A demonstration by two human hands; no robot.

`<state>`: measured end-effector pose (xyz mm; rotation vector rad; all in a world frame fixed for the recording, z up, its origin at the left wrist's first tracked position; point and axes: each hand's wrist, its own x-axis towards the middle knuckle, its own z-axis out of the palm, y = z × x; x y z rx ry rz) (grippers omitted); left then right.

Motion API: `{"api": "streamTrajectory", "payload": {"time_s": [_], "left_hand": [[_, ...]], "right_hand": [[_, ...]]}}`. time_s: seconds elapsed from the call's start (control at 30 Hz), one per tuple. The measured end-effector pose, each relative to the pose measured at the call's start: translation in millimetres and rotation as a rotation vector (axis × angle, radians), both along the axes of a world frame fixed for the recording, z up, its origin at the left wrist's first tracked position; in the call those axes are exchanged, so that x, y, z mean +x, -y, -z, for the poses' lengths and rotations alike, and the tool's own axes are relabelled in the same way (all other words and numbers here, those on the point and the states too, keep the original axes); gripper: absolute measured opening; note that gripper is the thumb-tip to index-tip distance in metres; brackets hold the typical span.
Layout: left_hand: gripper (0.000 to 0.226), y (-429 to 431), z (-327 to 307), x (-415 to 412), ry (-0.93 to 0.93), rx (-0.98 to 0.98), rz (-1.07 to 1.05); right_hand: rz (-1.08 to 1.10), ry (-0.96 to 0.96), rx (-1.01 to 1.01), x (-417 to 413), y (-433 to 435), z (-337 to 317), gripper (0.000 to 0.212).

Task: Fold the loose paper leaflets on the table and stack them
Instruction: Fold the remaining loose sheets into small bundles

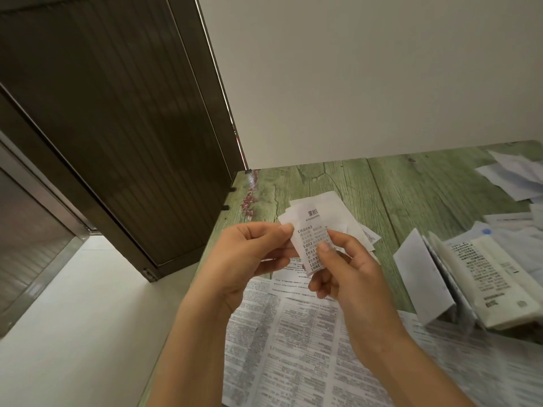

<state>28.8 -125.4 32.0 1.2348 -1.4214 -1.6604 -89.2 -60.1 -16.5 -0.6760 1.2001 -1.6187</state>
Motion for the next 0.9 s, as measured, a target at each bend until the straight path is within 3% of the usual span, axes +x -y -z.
{"api": "streamTrajectory", "payload": {"time_s": [0.13,0.3,0.43,0.7,0.9], "left_hand": [[0.031,0,-1,0,-0.042,0.02,0.017],[0.03,-2,-2,-4,-0.088,0.055,-0.002],[0.016,-4,0,-12,-0.023,-0.033,-0.07],[0.021,-7,-2,-12,-0.011,-0.061,-0.04],[0.022,-10,-2,-13,0.096,-0.099,-0.004]], "right_hand": [[-0.054,0.127,0.01,-1,0,-1,0.015],[-0.102,0.2,0.01,-2,0,-3,0.018],[-0.044,0.082,0.015,-1,0,-2,0.016],[0.032,-0.111,-0.016,3,0,2,0.013],[0.072,-0.082,-0.065,-1,-1,1,0.019]]}}
